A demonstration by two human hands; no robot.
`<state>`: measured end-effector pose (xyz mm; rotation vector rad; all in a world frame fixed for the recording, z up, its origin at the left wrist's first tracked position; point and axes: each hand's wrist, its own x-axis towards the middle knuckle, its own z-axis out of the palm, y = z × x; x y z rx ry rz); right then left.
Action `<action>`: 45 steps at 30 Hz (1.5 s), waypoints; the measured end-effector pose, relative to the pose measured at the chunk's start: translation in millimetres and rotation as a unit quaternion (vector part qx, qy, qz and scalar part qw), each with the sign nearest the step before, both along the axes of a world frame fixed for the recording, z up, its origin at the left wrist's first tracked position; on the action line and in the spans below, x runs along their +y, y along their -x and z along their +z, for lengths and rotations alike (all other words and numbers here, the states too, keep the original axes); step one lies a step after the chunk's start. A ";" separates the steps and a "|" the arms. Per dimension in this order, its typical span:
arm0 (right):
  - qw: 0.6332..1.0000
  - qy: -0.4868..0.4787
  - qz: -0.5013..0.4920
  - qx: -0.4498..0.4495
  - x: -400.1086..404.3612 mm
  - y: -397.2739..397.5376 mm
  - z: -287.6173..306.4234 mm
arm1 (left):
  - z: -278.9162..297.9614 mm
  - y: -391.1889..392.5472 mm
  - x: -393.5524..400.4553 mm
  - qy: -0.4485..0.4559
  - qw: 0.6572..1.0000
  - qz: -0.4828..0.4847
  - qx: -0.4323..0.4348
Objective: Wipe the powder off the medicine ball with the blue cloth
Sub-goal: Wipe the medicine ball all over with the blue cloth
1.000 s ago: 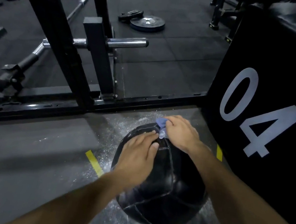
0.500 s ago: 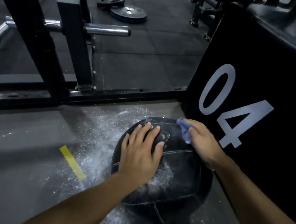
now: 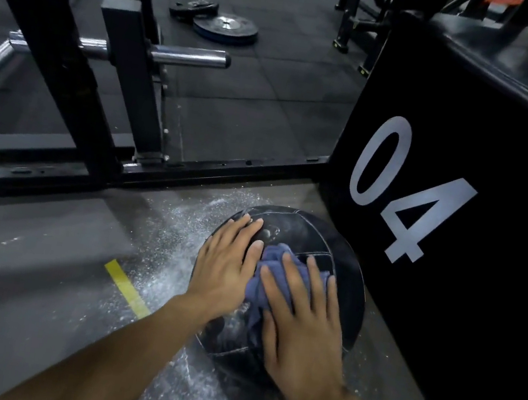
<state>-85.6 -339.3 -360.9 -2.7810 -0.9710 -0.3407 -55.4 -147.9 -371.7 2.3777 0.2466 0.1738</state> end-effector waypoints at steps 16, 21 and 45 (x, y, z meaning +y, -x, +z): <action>0.969 -0.023 -0.059 0.237 55.6 -138.7 85.9 | 4.4 60.5 15.2 -0.068 0.996 -0.053 0.008; 0.974 0.047 -0.036 0.219 45.8 -143.6 80.7 | -14.1 33.4 7.5 -0.064 0.995 -0.076 -0.002; 0.918 -0.251 -0.266 0.154 3.2 -106.5 22.7 | -10.7 -25.2 21.2 -0.003 0.999 0.015 0.047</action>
